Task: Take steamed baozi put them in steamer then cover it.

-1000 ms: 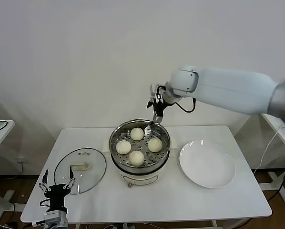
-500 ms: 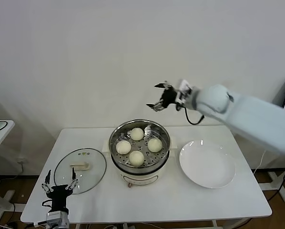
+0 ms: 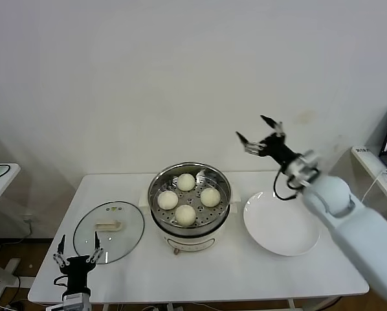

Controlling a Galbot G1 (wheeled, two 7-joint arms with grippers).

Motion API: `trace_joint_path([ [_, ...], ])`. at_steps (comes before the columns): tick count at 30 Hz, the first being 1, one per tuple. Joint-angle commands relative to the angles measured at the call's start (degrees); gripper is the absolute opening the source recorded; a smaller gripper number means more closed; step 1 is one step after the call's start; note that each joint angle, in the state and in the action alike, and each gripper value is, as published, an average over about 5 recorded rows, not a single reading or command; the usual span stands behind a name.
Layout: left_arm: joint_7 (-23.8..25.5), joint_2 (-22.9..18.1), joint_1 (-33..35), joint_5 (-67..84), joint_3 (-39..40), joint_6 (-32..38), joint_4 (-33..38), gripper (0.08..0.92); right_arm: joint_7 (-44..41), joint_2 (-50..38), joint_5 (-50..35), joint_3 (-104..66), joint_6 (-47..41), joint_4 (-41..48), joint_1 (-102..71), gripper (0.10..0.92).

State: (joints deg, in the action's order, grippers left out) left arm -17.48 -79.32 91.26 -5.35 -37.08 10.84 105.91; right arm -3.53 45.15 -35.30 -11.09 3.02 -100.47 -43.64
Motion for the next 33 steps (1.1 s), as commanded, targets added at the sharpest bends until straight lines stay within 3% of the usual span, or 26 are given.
trace_joint_path([
  [1,-1.68,1.80,-0.21,-6.39,-0.59,2.28,-4.70,0.823,-10.76,17.42,3.31,-40.10,14.72,1.41,-37.89,0.823],
  [8,-4.12,5.12,-1.67,-18.27,-1.53,2.73,-10.19,0.823,-18.12,25.60,-0.40,-45.63,9.42,-1.10,-48.06,0.823],
  [14,-4.98,9.31,-4.38,-33.33,-0.74,3.51,-15.18,0.823,-22.41,27.17,-1.72,-48.20,12.09,2.14,-50.98,0.823],
  [19,-3.42,12.36,-7.20,-43.11,1.58,3.37,-18.48,0.823,-23.53,28.33,-3.99,-46.49,13.05,-0.02,-51.87,0.823],
  [33,0.65,17.52,-16.20,-47.96,4.28,1.99,-26.17,0.823,-23.08,30.71,-3.51,-43.70,13.46,-4.79,-52.97,0.823],
])
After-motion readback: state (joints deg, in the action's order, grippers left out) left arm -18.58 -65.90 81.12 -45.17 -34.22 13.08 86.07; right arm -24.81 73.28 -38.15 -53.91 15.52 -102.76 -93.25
